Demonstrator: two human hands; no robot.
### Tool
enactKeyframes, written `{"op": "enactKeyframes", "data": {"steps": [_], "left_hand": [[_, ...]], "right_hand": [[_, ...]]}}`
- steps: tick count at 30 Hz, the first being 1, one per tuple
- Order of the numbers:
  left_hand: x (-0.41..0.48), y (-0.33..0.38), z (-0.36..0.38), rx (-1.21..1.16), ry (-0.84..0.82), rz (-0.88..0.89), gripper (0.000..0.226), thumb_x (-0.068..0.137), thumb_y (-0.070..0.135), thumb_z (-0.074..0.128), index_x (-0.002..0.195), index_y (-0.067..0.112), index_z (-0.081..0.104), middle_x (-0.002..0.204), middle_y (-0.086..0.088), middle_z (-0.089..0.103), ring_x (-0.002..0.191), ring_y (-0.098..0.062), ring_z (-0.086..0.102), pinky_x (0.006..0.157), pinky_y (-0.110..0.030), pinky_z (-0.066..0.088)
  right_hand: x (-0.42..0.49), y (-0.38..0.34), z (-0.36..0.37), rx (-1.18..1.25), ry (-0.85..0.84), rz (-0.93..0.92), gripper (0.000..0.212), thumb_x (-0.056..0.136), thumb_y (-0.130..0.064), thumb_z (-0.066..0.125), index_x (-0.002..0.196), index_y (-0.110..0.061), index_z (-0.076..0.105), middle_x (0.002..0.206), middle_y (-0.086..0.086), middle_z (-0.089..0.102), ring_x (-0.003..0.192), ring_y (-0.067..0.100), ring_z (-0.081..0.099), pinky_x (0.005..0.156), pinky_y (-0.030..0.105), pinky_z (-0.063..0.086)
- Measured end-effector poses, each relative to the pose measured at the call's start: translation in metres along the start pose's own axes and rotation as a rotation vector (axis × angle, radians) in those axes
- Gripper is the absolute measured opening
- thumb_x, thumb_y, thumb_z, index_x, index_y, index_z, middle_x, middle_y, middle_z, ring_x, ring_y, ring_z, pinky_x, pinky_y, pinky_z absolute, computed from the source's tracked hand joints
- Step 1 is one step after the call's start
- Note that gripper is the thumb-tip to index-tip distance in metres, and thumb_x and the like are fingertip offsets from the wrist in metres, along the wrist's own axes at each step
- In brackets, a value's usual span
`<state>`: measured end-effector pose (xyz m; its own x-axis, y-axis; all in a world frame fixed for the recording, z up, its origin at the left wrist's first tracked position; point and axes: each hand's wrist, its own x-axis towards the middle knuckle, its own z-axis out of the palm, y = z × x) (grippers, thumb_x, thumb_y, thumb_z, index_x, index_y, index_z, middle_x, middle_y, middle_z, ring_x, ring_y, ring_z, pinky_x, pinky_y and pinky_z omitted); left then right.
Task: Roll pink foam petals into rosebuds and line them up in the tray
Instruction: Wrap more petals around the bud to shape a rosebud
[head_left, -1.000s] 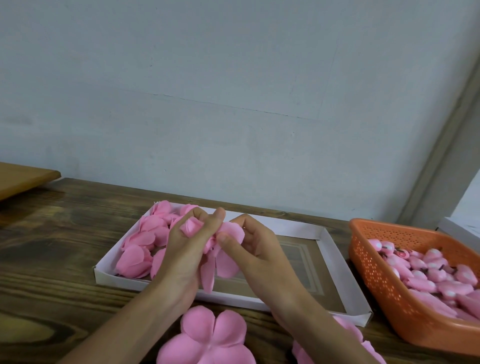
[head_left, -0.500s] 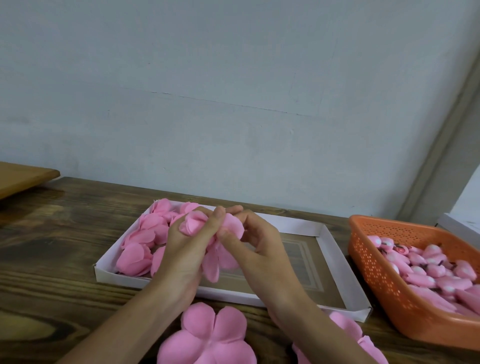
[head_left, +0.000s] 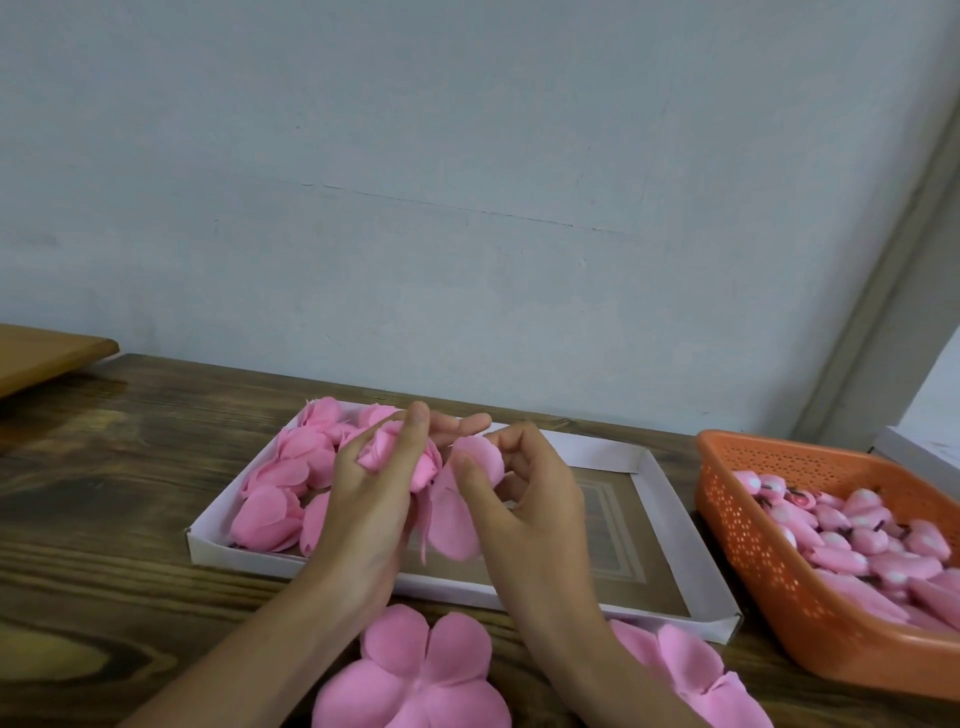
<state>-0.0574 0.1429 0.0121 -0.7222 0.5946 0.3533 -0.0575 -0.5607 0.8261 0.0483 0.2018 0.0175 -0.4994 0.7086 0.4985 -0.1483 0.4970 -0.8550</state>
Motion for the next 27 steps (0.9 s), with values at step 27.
{"op": "enactKeyframes", "data": {"steps": [27], "left_hand": [[0.0021, -0.0033, -0.0012, 0.031, -0.036, -0.013, 0.030, 0.085, 0.048, 0.070, 0.080, 0.021, 0.080, 0.085, -0.010, 0.079, 0.084, -0.023, 0.078, 0.063, -0.035, 0.061]], "right_hand": [[0.0033, -0.0055, -0.0060, -0.062, 0.076, 0.001, 0.007, 0.092, -0.026, 0.075, 0.085, -0.026, 0.073, 0.077, -0.012, 0.075, 0.065, 0.010, 0.071, 0.063, 0.044, 0.061]]}}
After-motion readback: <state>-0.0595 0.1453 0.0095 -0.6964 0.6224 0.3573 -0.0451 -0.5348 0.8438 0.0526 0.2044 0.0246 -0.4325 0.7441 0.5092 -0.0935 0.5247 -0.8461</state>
